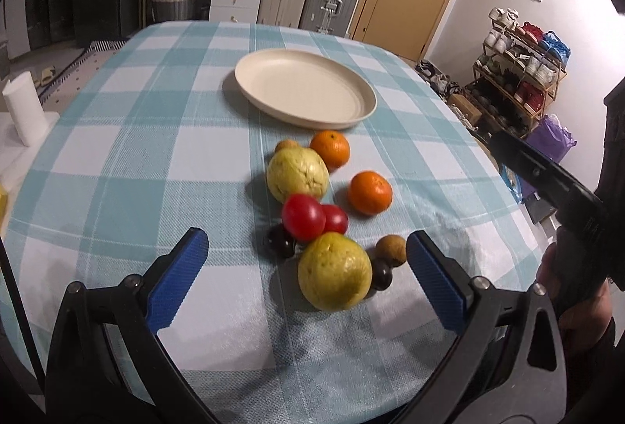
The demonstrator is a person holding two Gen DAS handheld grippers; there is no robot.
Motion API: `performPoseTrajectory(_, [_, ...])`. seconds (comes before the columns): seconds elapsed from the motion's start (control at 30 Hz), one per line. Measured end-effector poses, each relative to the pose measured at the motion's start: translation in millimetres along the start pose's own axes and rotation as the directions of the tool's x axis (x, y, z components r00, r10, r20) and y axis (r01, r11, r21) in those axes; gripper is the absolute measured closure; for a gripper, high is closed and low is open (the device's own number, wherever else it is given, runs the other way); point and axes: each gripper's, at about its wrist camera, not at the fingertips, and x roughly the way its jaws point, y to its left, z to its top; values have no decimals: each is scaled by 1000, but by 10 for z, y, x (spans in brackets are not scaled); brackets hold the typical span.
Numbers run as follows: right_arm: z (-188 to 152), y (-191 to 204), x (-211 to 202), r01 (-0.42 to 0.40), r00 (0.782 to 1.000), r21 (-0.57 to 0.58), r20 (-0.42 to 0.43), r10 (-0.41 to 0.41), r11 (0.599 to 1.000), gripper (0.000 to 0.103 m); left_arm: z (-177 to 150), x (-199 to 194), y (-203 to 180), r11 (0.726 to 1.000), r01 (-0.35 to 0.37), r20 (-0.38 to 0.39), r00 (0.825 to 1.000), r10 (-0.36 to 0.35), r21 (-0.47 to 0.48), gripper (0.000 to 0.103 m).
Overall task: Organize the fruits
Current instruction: 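Lower the left gripper onto the large yellow-green fruit and close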
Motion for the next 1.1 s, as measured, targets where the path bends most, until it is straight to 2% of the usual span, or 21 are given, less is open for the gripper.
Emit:
performPoseTrajectory(0.17, [-1, -10, 10, 0, 1000, 2, -3, 0, 1000, 0, -36, 89, 0, 1000, 15, -21, 1000, -15, -10, 3])
performPoseTrajectory(0.47, [-16, -58, 32, 0, 1000, 19, -14, 0, 1000, 0, -88, 212, 17, 997, 63, -64, 996, -66, -41, 17])
performPoseTrajectory(0.7, [-22, -66, 30, 1, 1000, 21, -15, -1, 1000, 0, -102, 262, 4, 992, 118, -99, 988, -122, -49, 36])
performPoseTrajectory(0.77, [-22, -68, 31, 1, 1000, 21, -15, -1, 1000, 0, -110, 263, -2, 991, 125, -103, 986, -130, -51, 37])
performPoseTrajectory(0.83, [-23, -71, 35, 1, 1000, 21, -17, 0, 1000, 0, -118, 261, -7, 989, 140, -109, 983, -146, -56, 47])
performPoseTrajectory(0.93, [-26, -75, 36, 1, 1000, 23, -17, -1, 1000, 0, -118, 272, 1, 988, 145, -115, 982, -151, -61, 54])
performPoseTrajectory(1.1, [-29, -76, 41, 1, 1000, 21, -19, -1, 1000, 0, -124, 277, 42, 983, 165, -116, 978, -173, -79, 59])
